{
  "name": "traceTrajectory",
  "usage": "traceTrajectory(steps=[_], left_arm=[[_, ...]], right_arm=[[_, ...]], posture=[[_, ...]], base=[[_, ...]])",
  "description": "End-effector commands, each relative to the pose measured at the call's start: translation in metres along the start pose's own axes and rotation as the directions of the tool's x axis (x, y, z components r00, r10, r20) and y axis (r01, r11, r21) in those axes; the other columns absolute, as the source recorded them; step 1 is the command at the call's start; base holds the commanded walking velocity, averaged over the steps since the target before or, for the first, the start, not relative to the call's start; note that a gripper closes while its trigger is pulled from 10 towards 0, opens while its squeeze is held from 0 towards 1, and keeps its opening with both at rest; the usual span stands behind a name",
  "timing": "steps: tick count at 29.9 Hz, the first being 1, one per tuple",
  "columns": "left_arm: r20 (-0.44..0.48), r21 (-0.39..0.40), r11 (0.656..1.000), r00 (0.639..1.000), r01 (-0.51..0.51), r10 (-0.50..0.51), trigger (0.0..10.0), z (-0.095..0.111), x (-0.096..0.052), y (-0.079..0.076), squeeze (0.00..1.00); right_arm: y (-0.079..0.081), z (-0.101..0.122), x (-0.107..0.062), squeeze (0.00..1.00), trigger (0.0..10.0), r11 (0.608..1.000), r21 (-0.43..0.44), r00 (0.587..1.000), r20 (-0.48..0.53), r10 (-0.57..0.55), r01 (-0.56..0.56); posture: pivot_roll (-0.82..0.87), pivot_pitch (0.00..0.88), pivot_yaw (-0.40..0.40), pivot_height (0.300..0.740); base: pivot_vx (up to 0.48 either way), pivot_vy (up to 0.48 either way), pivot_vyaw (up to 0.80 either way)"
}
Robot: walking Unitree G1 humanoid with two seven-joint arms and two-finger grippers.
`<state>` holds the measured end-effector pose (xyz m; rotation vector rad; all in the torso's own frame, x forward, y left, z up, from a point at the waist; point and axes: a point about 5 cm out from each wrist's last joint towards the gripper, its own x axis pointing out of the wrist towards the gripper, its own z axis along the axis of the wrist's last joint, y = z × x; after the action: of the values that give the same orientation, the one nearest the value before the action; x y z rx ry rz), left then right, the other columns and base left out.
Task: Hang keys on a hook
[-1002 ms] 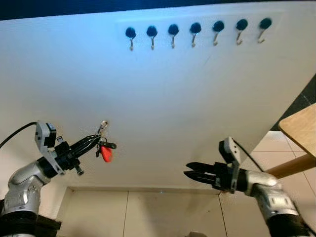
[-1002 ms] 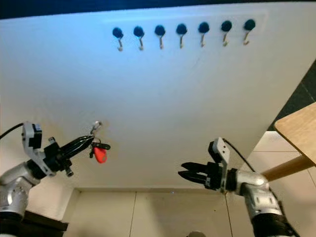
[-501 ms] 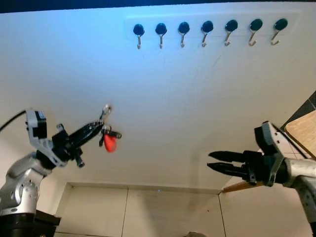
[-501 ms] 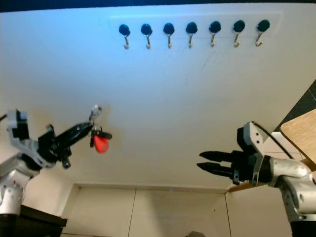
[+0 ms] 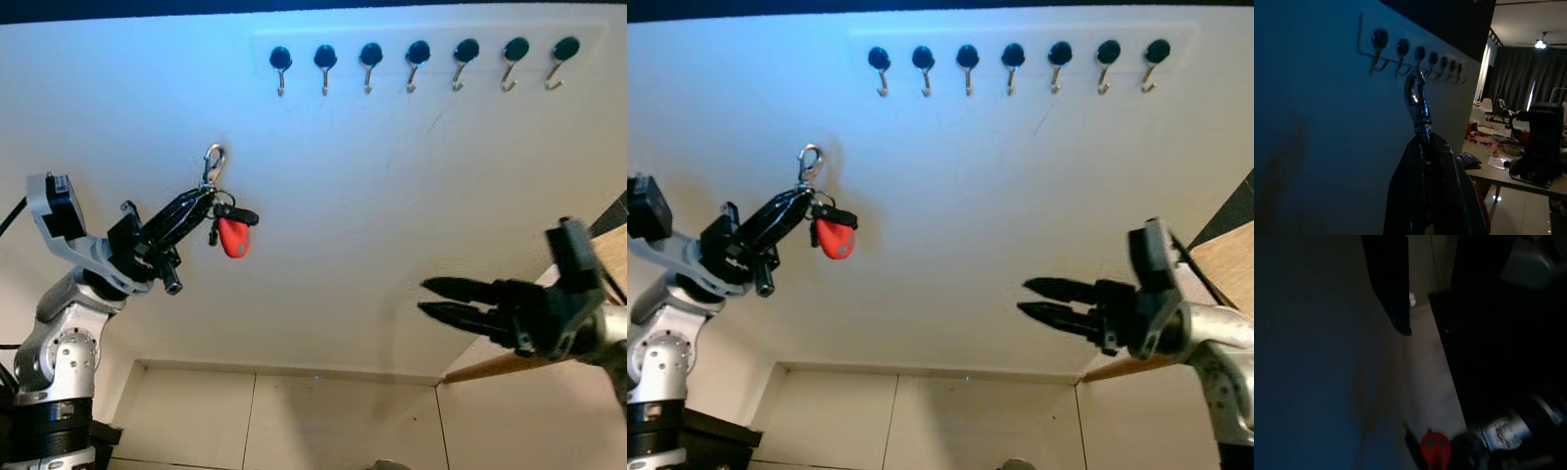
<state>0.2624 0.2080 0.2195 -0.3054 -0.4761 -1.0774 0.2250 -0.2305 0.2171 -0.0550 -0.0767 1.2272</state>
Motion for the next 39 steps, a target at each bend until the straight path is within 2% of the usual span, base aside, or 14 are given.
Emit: traceTrajectory(steps=[1,3,5,6,8,9,11,12,15,20,25,27,35,39], left_arm=[[0.009,-0.016,0.998,0.998,0.055,-0.055,10.0,0.003,0.003,-0.008,0.0],[0.016,-0.028,0.997,0.997,0.07,-0.069,10.0,0.003,0.005,-0.011,0.0],[0.06,-0.089,0.989,0.992,0.118,-0.113,10.0,0.004,0.011,-0.017,0.0],[0.06,-0.089,0.989,0.992,0.118,-0.113,10.0,0.004,0.011,-0.017,0.0],[0.121,-0.147,0.977,0.983,0.155,-0.138,10.0,0.003,0.021,-0.022,0.0],[0.121,-0.147,0.977,0.983,0.155,-0.138,10.0,0.003,0.021,-0.022,0.0],[0.179,-0.212,0.962,0.974,0.173,-0.136,10.0,0.0,0.033,-0.023,0.0],[0.179,-0.212,0.962,0.974,0.173,-0.136,10.0,0.0,0.033,-0.023,0.0],[0.196,-0.277,0.941,0.97,0.193,-0.141,10.0,-0.006,0.045,-0.017,0.0],[0.181,-0.288,0.936,0.971,0.202,-0.153,10.0,-0.01,0.054,-0.008,0.0],[0.187,-0.295,0.93,0.968,0.218,-0.168,10.0,-0.012,0.058,-0.007,0.0],[0.191,-0.299,0.925,0.965,0.234,-0.182,10.0,-0.013,0.066,-0.007,0.0],[0.207,-0.288,0.926,0.96,0.242,-0.187,10.0,-0.013,0.073,-0.004,0.0],[0.217,-0.29,0.921,0.955,0.261,-0.202,10.0,-0.017,0.083,-0.003,0.0]], right_arm=[[0.005,0.005,-0.005,0.0,10.0,1.0,-0.002,1.0,0.016,-0.003,0.003],[0.004,0.005,-0.006,0.0,10.0,1.0,-0.003,1.0,0.015,-0.013,0.013],[0.002,0.006,-0.011,0.0,10.0,0.999,-0.002,0.999,0.02,-0.048,0.048],[0.002,0.006,-0.011,0.0,10.0,0.999,-0.002,0.999,0.02,-0.048,0.048],[-0.001,0.007,-0.013,0.0,10.0,0.997,-0.007,0.996,0.025,-0.08,0.081],[-0.001,0.007,-0.013,0.0,10.0,0.997,-0.007,0.996,0.025,-0.08,0.081],[-0.001,0.009,-0.013,0.0,10.0,0.996,-0.009,0.996,0.029,-0.084,0.084],[-0.001,0.009,-0.013,0.0,10.0,0.996,-0.009,0.996,0.029,-0.084,0.084],[0.0,0.013,-0.012,0.0,10.0,0.997,-0.016,0.997,0.028,-0.073,0.073],[0.006,0.025,-0.017,0.0,10.0,0.998,-0.038,0.998,0.039,-0.048,0.05],[0.013,0.025,-0.015,0.0,10.0,1.0,-0.024,0.999,0.028,-0.018,0.019],[0.019,0.022,-0.015,0.0,10.0,1.0,-0.007,1.0,0.008,-0.005,0.005],[0.022,0.023,-0.01,0.0,10.0,1.0,-0.003,1.0,0.02,0.01,-0.01],[0.024,0.023,-0.006,0.0,10.0,1.0,0.006,0.999,0.032,0.024,-0.024]], posture=[[-0.13,0.095,0.08,0.74],[-0.13,0.095,0.08,0.74],[-0.13,0.095,0.08,0.74],[-0.13,0.095,0.08,0.74],[-0.13,0.098,0.084,0.74],[-0.13,0.098,0.084,0.74],[-0.13,0.097,0.08,0.74],[-0.13,0.097,0.08,0.74],[-0.13,0.094,0.082,0.74],[-0.14,0.094,0.09,0.74],[-0.15,0.096,0.094,0.74],[-0.16,0.099,0.096,0.74],[-0.17,0.1,0.101,0.74],[-0.18,0.096,0.099,0.74]], base=[[0.0,0.0,0.0],[0.0,0.0,0.0],[0.0,0.0,0.0],[0.0,0.0,0.0],[0.0,0.0,0.0],[0.0,0.0,0.0],[0.0,0.0,0.0],[0.0,0.0,0.0],[0.0,0.0,0.0],[0.0,0.0,0.0],[0.0,0.0,0.0],[0.0,0.0,0.0],[0.0,0.0,0.0],[0.0,0.0,0.0]])
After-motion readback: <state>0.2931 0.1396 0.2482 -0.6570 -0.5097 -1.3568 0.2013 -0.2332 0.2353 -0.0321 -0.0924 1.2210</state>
